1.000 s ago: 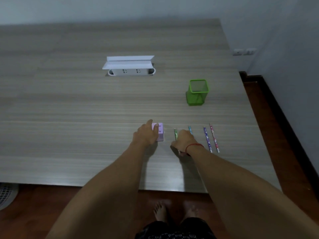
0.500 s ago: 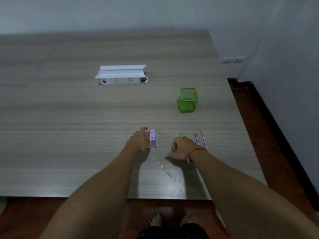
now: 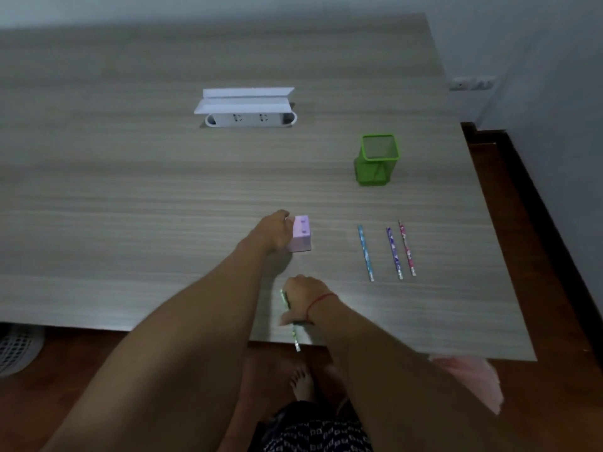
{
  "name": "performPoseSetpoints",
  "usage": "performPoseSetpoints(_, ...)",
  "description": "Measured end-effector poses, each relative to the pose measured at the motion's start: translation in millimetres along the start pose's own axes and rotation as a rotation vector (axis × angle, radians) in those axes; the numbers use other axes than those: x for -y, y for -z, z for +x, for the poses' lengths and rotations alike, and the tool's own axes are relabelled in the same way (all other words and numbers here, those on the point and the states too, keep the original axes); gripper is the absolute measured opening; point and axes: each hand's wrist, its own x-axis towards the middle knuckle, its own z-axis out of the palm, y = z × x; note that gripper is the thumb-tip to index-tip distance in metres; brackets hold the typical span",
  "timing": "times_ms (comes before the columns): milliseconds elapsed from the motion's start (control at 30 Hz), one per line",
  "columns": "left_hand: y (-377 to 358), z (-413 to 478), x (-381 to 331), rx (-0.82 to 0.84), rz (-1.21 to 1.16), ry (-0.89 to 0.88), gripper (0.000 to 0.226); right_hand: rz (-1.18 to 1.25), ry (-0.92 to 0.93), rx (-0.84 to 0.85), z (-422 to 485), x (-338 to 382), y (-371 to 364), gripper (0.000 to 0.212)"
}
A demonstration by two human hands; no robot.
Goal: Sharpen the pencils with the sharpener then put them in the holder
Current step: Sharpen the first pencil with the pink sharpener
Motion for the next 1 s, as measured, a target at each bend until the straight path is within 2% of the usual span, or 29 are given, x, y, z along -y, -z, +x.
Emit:
performPoseSetpoints(167, -7.6, -5.5, 3.4, -0.045, -0.057, -0.042, 0.040, -0.059, -0.014, -0.020, -4.0, -22.5, 15.8, 0.034)
performPoseSetpoints(300, -17.5, -11.0, 5.5, -0.098, -0.099, -0.041, 0.038, -0.146, -0.025, -0.106, -14.2, -34.9, 12.8, 0.033)
performPoseSetpoints(500, -19.1, -12.5, 0.5, -0.083, -0.082, -0.047, 0.039, 0.005, -0.179, -0.171, -19.4, -68.0, 41.5, 0.029)
performPoseSetpoints(800, -23.7, -9.4, -13.9, -0.014, -0.093, -0.134, 0.035, -0.031, -0.191, -0.361, -14.4, -97.5, 76.7, 0.026)
performPoseSetpoints(1000, -23.3, -9.4, -13.9, -0.009, -0.081, -0.158, 0.035, 0.031, -0.193, -0.394, -9.9, -100.5, 80.2, 0.025)
